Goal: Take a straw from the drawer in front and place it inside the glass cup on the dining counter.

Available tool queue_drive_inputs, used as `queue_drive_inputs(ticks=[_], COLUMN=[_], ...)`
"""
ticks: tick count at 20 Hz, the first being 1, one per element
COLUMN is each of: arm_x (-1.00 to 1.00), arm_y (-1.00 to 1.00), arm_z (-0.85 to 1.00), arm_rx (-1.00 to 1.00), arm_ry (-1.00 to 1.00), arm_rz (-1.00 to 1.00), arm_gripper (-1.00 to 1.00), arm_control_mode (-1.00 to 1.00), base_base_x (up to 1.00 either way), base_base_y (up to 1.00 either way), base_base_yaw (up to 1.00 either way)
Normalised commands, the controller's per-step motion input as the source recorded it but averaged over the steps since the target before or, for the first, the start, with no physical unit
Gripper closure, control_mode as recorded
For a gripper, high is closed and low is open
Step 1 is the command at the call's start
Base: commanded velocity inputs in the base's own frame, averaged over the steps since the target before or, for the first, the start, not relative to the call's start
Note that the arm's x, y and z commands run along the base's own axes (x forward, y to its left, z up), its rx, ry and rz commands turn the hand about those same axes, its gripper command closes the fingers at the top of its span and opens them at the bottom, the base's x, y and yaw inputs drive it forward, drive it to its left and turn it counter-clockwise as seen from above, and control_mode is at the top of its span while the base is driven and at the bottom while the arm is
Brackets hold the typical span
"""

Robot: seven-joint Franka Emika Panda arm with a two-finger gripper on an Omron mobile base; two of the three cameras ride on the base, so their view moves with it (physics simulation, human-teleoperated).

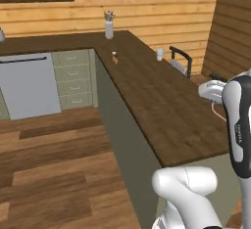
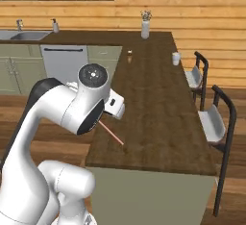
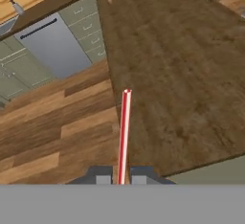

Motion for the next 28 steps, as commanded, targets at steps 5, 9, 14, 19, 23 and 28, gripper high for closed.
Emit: queue_drive_inputs(ticks=[5, 9, 14, 19, 23, 28], arm_x=[0.00, 0.00, 0.00, 0.00, 0.00, 0.00], arm_y=[0.00, 0.00, 0.00, 0.00, 0.00, 0.00], arm_z=[0.00, 0.00, 0.00, 0.00, 0.00, 0.00], arm_rx=[0.00, 0.00, 0.00, 0.00, 0.00, 0.00], arm_ry=[0.00, 0.00, 0.00, 0.00, 0.00, 0.00], arm_rz=[0.00, 0.00, 0.00, 0.00, 0.00, 0.00], arm_gripper=[1.00, 1.00, 1.00, 1.00, 1.00, 1.00], arm_control_mode=[1.00, 1.00, 1.00, 1.00, 1.00, 1.00], base_base_x=[0.11, -0.01, 0.06, 0.18, 0.18, 0.33], base_base_y=[-1.00, -1.00, -1.00, -1.00, -1.00, -0.91], base_base_yaw=[0.32, 0.24, 0.23, 0.29, 0.37, 0.45])
